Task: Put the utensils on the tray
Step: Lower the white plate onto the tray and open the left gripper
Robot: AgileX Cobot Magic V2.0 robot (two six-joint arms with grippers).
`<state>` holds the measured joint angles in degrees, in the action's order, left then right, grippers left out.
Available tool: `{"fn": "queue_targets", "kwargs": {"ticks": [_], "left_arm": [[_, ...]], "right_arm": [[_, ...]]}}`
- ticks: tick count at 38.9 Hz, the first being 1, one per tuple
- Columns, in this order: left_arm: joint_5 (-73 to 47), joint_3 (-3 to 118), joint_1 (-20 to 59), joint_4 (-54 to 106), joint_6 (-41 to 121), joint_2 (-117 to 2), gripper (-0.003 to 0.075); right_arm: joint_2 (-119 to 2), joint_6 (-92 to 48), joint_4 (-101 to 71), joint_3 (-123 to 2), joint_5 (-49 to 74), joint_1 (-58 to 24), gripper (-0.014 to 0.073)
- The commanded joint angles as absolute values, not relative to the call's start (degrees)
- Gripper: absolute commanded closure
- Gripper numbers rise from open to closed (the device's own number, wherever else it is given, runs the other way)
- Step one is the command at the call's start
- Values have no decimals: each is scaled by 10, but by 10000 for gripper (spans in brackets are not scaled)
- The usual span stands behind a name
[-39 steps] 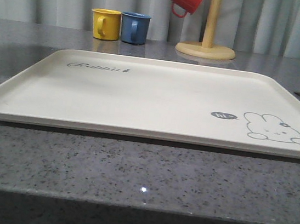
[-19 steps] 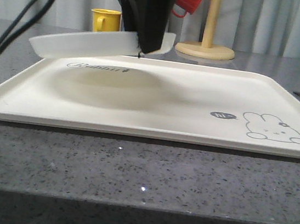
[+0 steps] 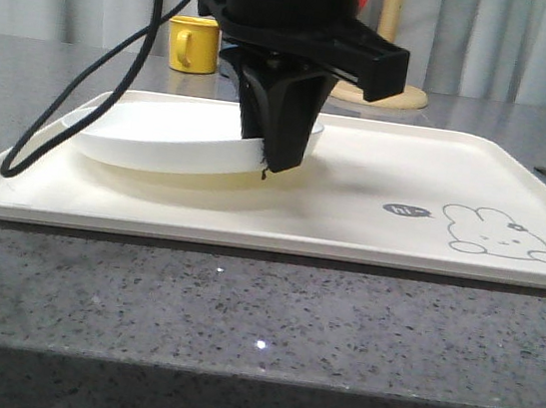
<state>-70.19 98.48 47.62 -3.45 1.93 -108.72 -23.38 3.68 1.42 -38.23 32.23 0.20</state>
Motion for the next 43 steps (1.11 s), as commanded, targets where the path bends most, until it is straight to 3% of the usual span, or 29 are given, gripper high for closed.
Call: {"fn": "queue_targets", "kwargs": {"ticks": [1, 12, 15, 23, 32, 38, 43], "left_arm": [[-696, 1002, 481, -20, 13, -1061, 702], [-685, 1005, 481, -11, 14, -1059, 419], [-689, 1014, 481, -15, 15, -1052, 399], [-673, 1025, 448, -48, 15, -1019, 454], [-641, 1013, 350, -25, 13, -969, 634], [-592, 944, 276, -20, 12, -899, 739], [-538, 847, 203, -7, 11, -826, 738]], "right_arm": [[-241, 32, 17, -401, 281, 4, 11], [-241, 32, 17, -401, 281, 4, 11], [-241, 32, 17, -401, 281, 4, 11], [-241, 32, 17, -401, 281, 4, 11], [-241, 32, 17, -401, 281, 4, 11], [-241, 32, 17, -401, 281, 4, 11], [-241, 32, 17, -401, 281, 4, 11]]}}
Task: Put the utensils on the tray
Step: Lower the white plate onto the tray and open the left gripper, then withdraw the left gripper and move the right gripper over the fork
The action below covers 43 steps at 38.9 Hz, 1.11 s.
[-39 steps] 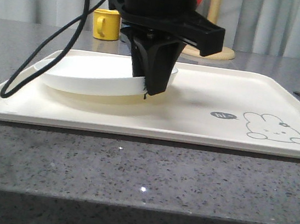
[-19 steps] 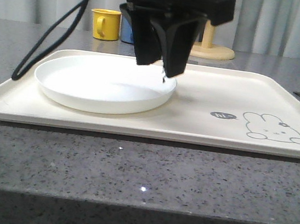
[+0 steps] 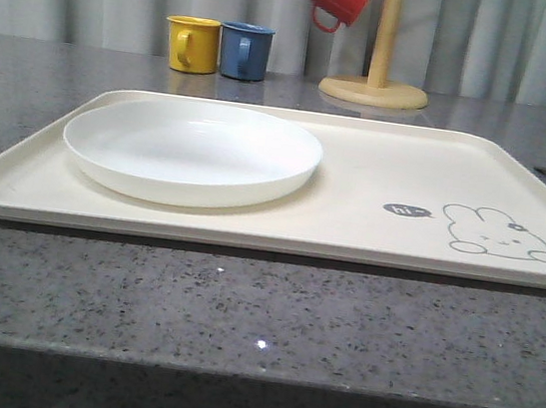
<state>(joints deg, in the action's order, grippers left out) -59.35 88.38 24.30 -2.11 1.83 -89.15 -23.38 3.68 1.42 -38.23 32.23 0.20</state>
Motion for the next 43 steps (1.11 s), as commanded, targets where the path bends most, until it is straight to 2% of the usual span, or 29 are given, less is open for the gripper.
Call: {"fn": "queue_targets", "kwargs": {"ticks": [1, 6, 12, 19, 24, 32, 43], "left_arm": [[-519, 821, 189, 0, 11, -806, 738], [-418, 700, 124, 29, 12, -712, 738], [-281, 545, 85, 29, 12, -586, 738], [-117, 361, 87, 35, 12, -421, 738], [-64, 265, 98, 35, 12, -305, 738], [-71, 196, 97, 35, 12, -185, 738], [-37, 191, 97, 35, 12, -170, 738]], "right_arm": [[-241, 32, 17, -401, 281, 4, 11], [-241, 32, 17, -401, 281, 4, 11], [-241, 32, 17, -401, 281, 4, 11], [-241, 32, 17, -401, 281, 4, 11], [-241, 32, 17, -401, 281, 4, 11], [-241, 32, 17, -401, 281, 4, 11], [-241, 32, 17, -401, 281, 4, 11]]}}
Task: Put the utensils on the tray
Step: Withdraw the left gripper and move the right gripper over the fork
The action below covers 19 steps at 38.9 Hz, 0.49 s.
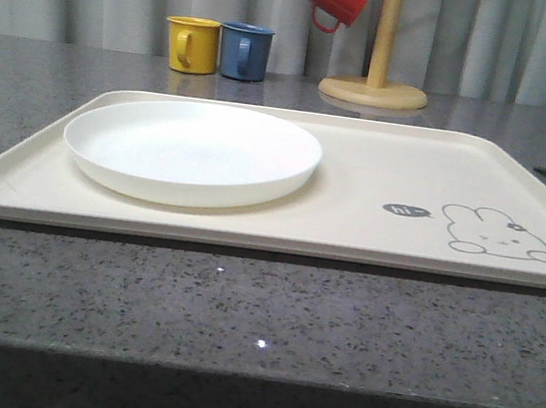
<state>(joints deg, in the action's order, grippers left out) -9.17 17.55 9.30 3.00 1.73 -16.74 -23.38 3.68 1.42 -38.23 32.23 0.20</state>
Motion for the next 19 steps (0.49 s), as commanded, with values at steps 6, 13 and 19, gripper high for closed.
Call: {"fn": "queue_targets", "kwargs": {"ticks": [6, 13, 19], "left_arm": [[-37, 191, 97, 35, 12, -170, 738], [-37, 191, 97, 35, 12, -170, 738], [-38, 191, 97, 35, 12, -170, 738]], "right_arm": [[-241, 32, 17, -401, 280, 4, 11], [-247, 32, 18, -401, 287, 4, 11], [-304, 31, 18, -416, 306, 4, 11]]}}
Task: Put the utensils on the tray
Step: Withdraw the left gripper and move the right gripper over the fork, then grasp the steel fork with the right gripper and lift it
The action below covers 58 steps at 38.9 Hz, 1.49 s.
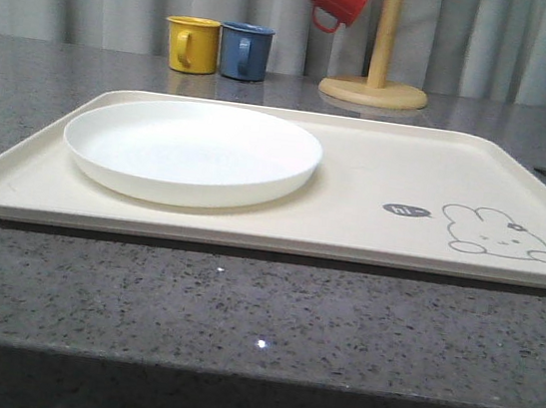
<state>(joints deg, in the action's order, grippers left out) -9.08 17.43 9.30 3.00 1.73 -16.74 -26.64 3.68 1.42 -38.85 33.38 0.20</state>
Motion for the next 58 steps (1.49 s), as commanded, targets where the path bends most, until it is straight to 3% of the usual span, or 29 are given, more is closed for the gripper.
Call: {"fn": "queue_targets", "kwargs": {"ticks": [1, 8, 16, 37, 52, 54, 58], "left_arm": [[-38, 191, 97, 35, 12, -170, 738], [-39, 191, 97, 35, 12, -170, 738], [-41, 191, 97, 35, 12, -170, 738], [-41, 191, 97, 35, 12, -170, 738], [-41, 191, 97, 35, 12, -170, 738], [-41, 191, 97, 35, 12, -170, 738], [-41, 191, 97, 35, 12, -170, 738]], "right_arm": [[-322, 31, 18, -423, 312, 4, 11], [-449, 31, 18, -484, 364, 4, 57], [-580, 31, 17, -558, 400, 4, 264], [-863, -5, 14, -720, 517, -30, 263], [-936, -5, 6, -730, 528, -30, 265], [-938, -5, 6, -730, 533, -30, 283], [-937, -5, 6, -731, 534, -30, 407]]}}
